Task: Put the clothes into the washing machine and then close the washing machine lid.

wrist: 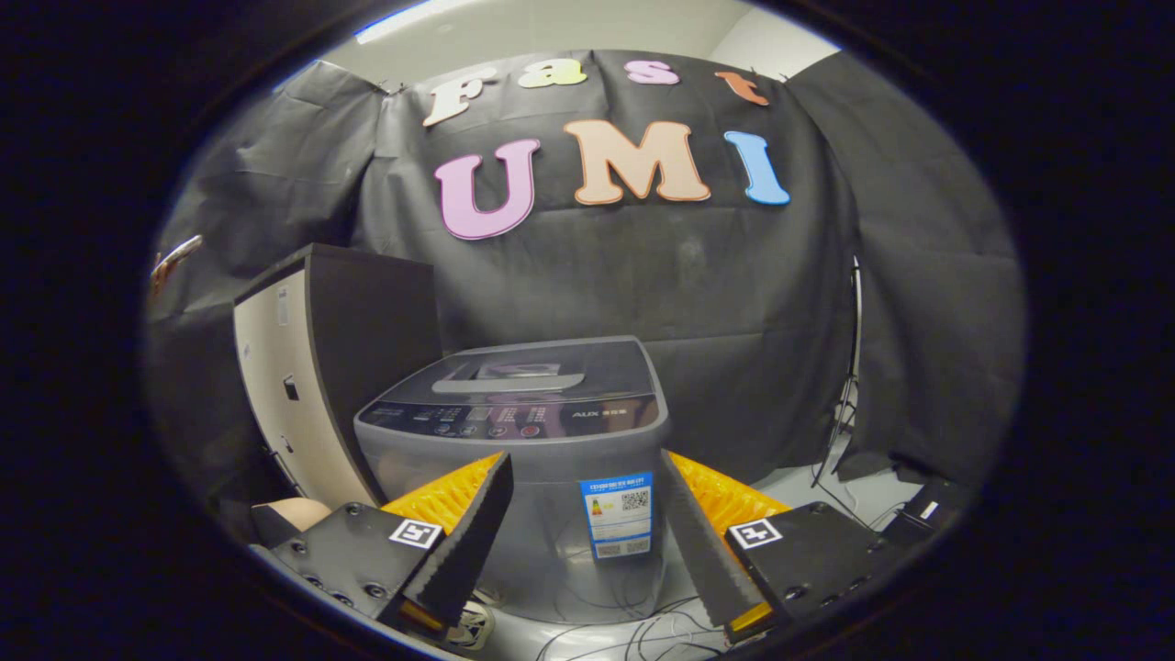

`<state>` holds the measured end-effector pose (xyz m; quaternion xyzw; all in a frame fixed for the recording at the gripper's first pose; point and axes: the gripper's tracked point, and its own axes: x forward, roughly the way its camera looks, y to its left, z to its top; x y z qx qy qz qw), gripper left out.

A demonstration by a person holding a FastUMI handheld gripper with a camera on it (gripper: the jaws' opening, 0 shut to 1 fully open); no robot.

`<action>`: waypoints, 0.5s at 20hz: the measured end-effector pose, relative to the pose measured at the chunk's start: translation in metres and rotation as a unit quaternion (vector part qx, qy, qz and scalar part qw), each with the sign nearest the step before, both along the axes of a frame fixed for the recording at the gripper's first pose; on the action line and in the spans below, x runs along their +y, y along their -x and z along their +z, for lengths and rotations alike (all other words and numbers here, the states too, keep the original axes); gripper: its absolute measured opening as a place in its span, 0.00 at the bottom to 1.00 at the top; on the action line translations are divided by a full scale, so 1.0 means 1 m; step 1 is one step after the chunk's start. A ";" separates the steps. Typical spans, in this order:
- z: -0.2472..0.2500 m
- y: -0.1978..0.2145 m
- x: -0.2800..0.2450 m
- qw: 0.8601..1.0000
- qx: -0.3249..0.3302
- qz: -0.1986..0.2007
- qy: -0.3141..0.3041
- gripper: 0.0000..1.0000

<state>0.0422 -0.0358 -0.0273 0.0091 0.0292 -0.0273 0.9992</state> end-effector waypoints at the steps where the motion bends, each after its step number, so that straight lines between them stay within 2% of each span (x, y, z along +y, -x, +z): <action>1: 0.002 0.002 0.000 1.000 -0.003 -0.001 0.002 0.98; 10: 0.010 0.022 0.008 0.999 -0.022 0.004 0.032 0.98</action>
